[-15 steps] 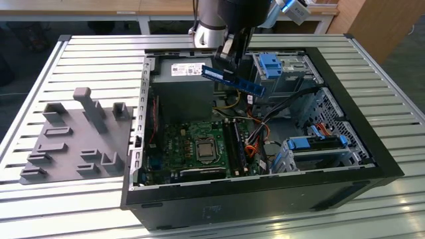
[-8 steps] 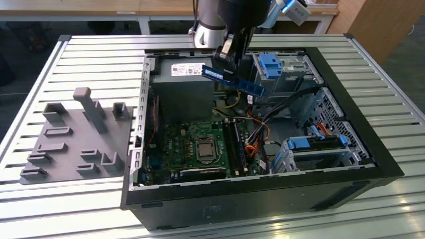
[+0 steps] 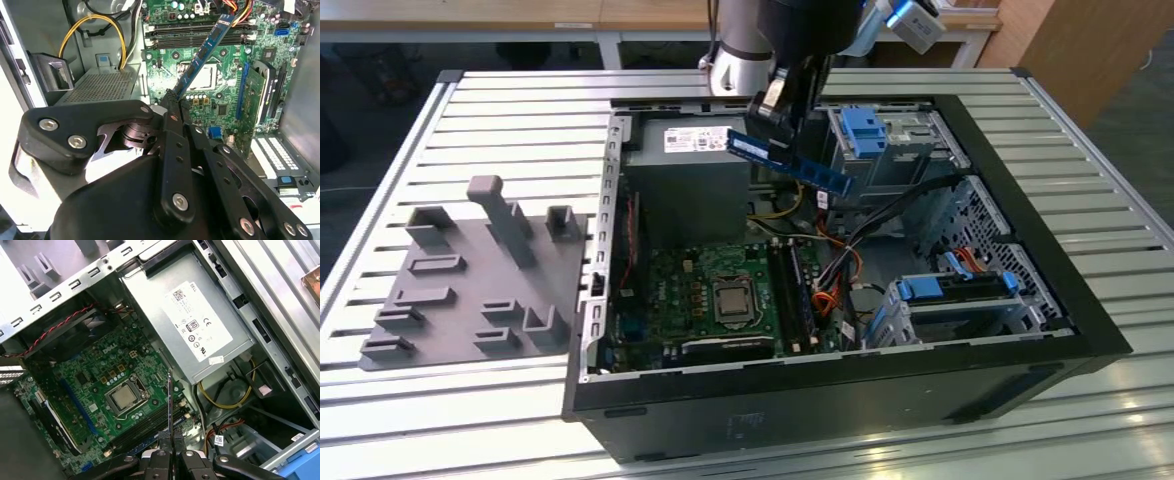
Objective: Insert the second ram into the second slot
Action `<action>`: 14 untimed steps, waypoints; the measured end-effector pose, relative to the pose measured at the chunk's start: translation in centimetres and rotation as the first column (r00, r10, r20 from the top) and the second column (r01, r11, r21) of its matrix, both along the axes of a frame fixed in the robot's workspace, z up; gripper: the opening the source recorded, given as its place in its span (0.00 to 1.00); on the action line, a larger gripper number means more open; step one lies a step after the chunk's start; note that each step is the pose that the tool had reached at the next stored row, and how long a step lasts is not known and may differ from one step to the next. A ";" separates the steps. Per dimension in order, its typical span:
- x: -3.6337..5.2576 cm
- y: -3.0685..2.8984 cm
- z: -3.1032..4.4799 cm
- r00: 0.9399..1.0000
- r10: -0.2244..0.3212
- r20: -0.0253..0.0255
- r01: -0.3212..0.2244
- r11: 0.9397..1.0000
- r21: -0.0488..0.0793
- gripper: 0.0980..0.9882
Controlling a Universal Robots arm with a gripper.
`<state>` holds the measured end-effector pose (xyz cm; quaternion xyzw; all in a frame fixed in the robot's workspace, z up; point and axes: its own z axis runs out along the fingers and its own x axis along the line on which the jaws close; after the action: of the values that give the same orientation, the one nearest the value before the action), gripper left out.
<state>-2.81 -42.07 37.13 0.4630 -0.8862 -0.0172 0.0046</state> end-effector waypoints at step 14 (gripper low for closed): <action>0.00 0.00 -0.05 0.991 -0.136 0.000 0.136 0.991 -0.002 0.04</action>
<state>-2.82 -42.07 37.07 0.4016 -0.9157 -0.0166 0.0039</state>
